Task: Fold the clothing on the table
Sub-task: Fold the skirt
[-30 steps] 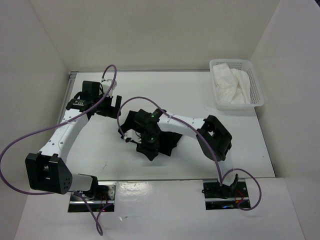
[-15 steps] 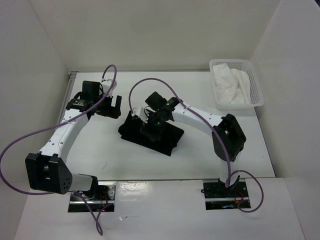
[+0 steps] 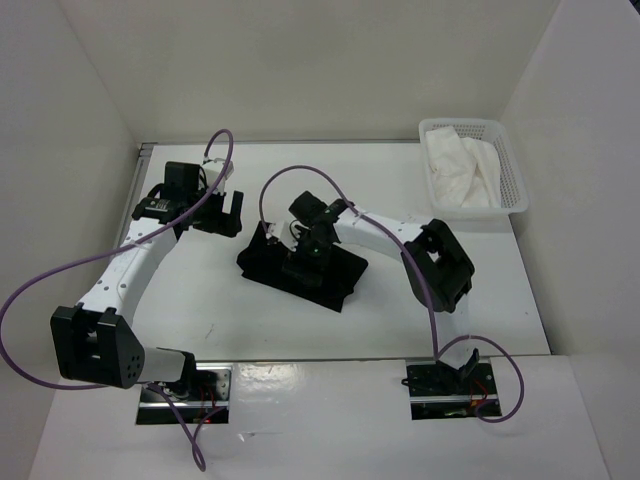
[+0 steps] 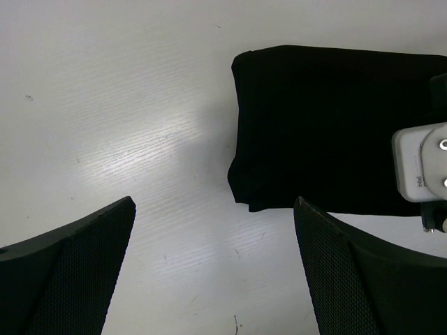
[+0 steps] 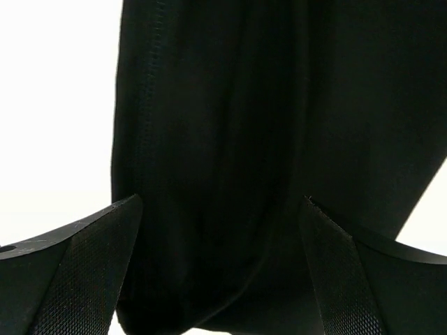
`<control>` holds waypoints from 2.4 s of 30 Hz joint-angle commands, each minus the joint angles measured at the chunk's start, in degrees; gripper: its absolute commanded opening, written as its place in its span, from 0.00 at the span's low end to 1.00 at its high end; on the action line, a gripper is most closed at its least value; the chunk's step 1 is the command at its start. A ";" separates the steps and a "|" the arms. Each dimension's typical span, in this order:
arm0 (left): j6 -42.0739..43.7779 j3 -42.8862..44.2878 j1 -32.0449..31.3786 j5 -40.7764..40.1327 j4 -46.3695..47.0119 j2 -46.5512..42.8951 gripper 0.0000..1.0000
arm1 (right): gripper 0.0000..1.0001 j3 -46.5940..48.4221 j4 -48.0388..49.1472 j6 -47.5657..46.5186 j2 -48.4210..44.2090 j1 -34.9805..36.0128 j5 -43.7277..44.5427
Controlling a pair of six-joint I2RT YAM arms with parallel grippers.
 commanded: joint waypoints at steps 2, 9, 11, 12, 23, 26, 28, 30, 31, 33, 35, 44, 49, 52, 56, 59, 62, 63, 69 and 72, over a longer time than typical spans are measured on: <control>0.22 -0.40 0.08 1.24 1.57 -1.58 1.00 | 0.96 2.14 2.18 -0.04 -0.39 -1.51 -0.93; 0.22 -0.40 0.08 1.24 1.57 -1.58 1.00 | 0.96 2.14 3.32 -0.04 -1.01 -1.51 -0.41; 0.22 -0.40 0.08 1.24 1.57 -1.58 1.00 | 0.96 2.14 2.80 -0.04 -0.49 -1.51 -0.93; 0.22 -0.40 0.08 1.24 1.57 -1.58 1.00 | 0.96 2.14 2.80 -0.04 -0.48 -1.51 -1.46; 0.22 -0.40 0.08 1.24 1.57 -1.58 1.00 | 0.96 3.72 -0.89 -1.18 1.10 -1.51 -5.94; 0.22 -0.40 0.08 1.24 1.57 -1.58 1.00 | 0.95 4.34 -2.21 -1.19 1.10 -1.51 -7.96; 0.22 -0.40 0.08 1.24 1.57 -1.58 1.00 | 0.95 4.34 -2.74 -1.80 1.10 -1.51 -8.57; 0.22 -0.40 0.08 1.77 1.57 -1.58 1.00 | 0.95 4.34 -3.27 -2.41 1.10 -1.51 -9.28; 0.22 -0.40 0.08 1.77 1.57 -1.58 1.00 | 0.95 4.86 -4.05 -2.42 1.10 -1.51 -10.07; 0.22 -0.40 0.08 1.77 1.57 -1.58 1.00 | 0.94 5.39 -5.37 -2.94 1.10 -1.51 -11.65; 0.22 -0.40 0.08 1.77 1.57 -1.58 1.00 | 0.94 5.39 -6.08 -2.94 1.62 -1.51 -12.44; 0.22 -0.40 0.08 1.77 1.57 -1.58 1.00 | 0.92 6.53 -9.33 -4.79 2.16 1.13 -14.82; 0.22 -0.40 0.08 1.77 1.57 -1.58 1.00 | 0.92 6.53 -9.86 -4.79 3.21 4.11 -15.35; 0.22 -0.40 0.08 1.77 1.57 -1.58 1.00 | 0.91 6.53 -10.39 -4.79 4.35 5.34 -15.96; 0.22 -0.40 0.08 1.77 1.57 -1.58 1.00 | 0.91 6.53 -10.39 -4.79 4.97 6.49 -17.02; 0.22 -0.40 0.08 1.77 1.57 -1.58 1.00 | 0.91 6.53 -10.91 -4.79 6.02 7.11 -17.54; 0.22 -0.40 0.08 1.77 1.57 -1.58 1.00 | 0.89 7.67 -13.28 -6.10 6.02 7.11 -17.54; 0.22 -0.40 0.08 1.77 1.57 -1.58 1.00 | 0.89 8.81 -13.90 -6.11 4.54 7.11 -17.54; 0.22 -0.40 0.08 1.77 1.57 -1.58 1.00 | 0.90 8.82 -12.23 -4.35 -5.65 7.11 -15.44; 0.22 -0.40 0.08 2.29 1.57 -1.58 1.00 | 0.91 8.82 -11.54 -3.21 -9.96 7.11 -14.04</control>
